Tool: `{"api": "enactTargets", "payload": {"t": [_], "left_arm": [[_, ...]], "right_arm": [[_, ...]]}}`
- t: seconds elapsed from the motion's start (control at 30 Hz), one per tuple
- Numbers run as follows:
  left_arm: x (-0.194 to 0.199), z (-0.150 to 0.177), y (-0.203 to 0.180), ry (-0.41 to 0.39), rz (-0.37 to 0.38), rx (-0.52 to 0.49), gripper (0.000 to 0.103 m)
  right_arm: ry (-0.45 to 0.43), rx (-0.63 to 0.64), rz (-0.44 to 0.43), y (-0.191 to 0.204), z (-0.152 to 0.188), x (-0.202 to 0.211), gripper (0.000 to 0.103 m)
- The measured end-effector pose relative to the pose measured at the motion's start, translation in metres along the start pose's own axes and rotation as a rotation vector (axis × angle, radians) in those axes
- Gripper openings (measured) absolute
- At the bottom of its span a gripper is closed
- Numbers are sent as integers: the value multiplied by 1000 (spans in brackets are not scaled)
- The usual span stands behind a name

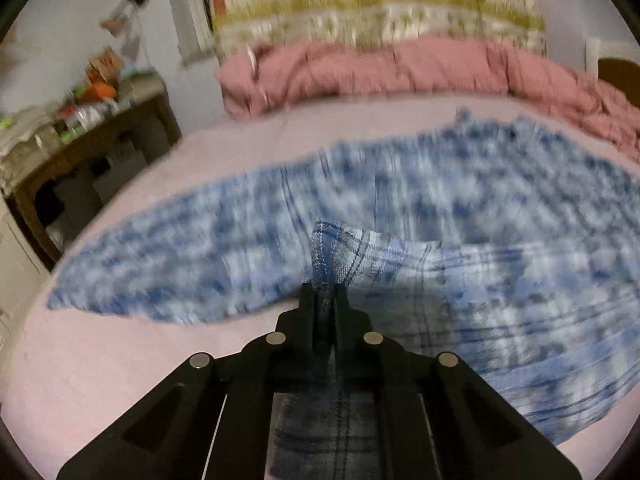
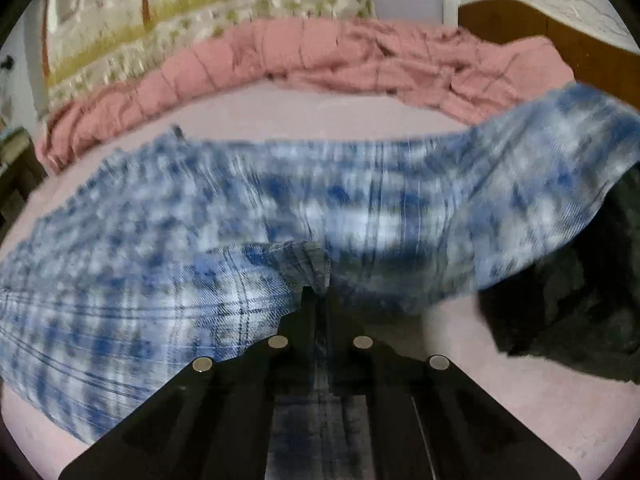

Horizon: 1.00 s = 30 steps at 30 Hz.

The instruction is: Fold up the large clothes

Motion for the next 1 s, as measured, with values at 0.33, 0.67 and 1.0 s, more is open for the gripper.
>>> {"api": "enactTargets", "payload": {"t": [0.33, 0.67, 1.0], "left_arm": [[34, -7, -1, -129, -43, -2, 75], [74, -7, -77, -10, 246, -64, 94], [27, 37, -115, 146, 247, -115, 103]], "right_arm": [[-119, 39, 65, 14, -2, 34, 33], [81, 166, -248, 106, 20, 51, 81], [211, 230, -178, 134, 57, 2, 89]]}}
Point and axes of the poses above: each gripper's, at about its wrist camera, not at the fingertips, and x roughly against the way its jaws point, y to its left, z to its underside, the point moved 2 cm from there along -x, roughly the way its jaws point, and after that the axes turned 1 degree about y, right-handed, at the moved point
